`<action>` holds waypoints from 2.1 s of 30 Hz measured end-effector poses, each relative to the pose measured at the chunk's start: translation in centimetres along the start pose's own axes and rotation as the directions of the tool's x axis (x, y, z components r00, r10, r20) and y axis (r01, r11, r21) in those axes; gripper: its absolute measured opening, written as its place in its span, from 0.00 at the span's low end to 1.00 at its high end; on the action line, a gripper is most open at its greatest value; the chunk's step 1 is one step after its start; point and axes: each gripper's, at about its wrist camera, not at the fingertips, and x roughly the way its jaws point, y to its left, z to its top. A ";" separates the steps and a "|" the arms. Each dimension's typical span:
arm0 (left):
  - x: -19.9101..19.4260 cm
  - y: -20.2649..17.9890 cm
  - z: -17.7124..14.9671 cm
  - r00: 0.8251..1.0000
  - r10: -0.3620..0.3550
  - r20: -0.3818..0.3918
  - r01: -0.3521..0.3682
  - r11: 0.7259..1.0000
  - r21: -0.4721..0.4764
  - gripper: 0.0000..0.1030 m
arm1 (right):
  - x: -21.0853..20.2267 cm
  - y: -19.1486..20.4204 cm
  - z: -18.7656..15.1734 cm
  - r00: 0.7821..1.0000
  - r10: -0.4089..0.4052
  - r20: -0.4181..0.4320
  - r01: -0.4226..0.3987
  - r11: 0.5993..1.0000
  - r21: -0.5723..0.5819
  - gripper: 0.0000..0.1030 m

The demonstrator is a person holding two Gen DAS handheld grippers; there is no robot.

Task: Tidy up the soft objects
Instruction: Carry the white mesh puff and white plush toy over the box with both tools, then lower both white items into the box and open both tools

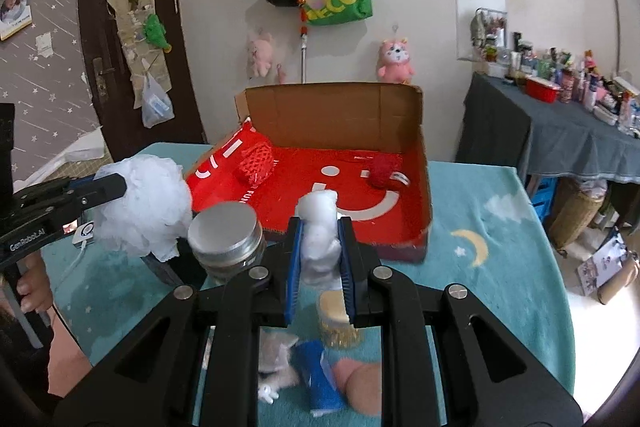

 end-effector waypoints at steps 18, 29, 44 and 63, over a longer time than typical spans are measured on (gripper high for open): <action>13.4 2.2 7.8 0.988 -0.044 -0.149 0.063 0.990 0.125 0.11 | 15.7 -3.3 8.6 0.956 0.082 -0.283 -0.104 0.993 -0.063 0.16; 23.2 4.4 10.3 0.969 0.009 -0.245 0.023 0.991 0.131 0.11 | 26.6 -6.1 11.2 0.893 0.095 -0.441 -0.084 0.995 0.045 0.16; 30.1 8.8 8.6 0.939 0.079 -0.336 -0.064 0.996 0.056 0.21 | 34.5 -7.6 11.0 0.833 0.018 -0.553 0.009 0.999 0.046 0.16; 29.5 9.9 8.8 0.939 0.113 -0.325 -0.105 0.994 0.041 0.52 | 33.1 -6.6 10.2 0.845 -0.017 -0.534 0.021 1.000 0.001 0.20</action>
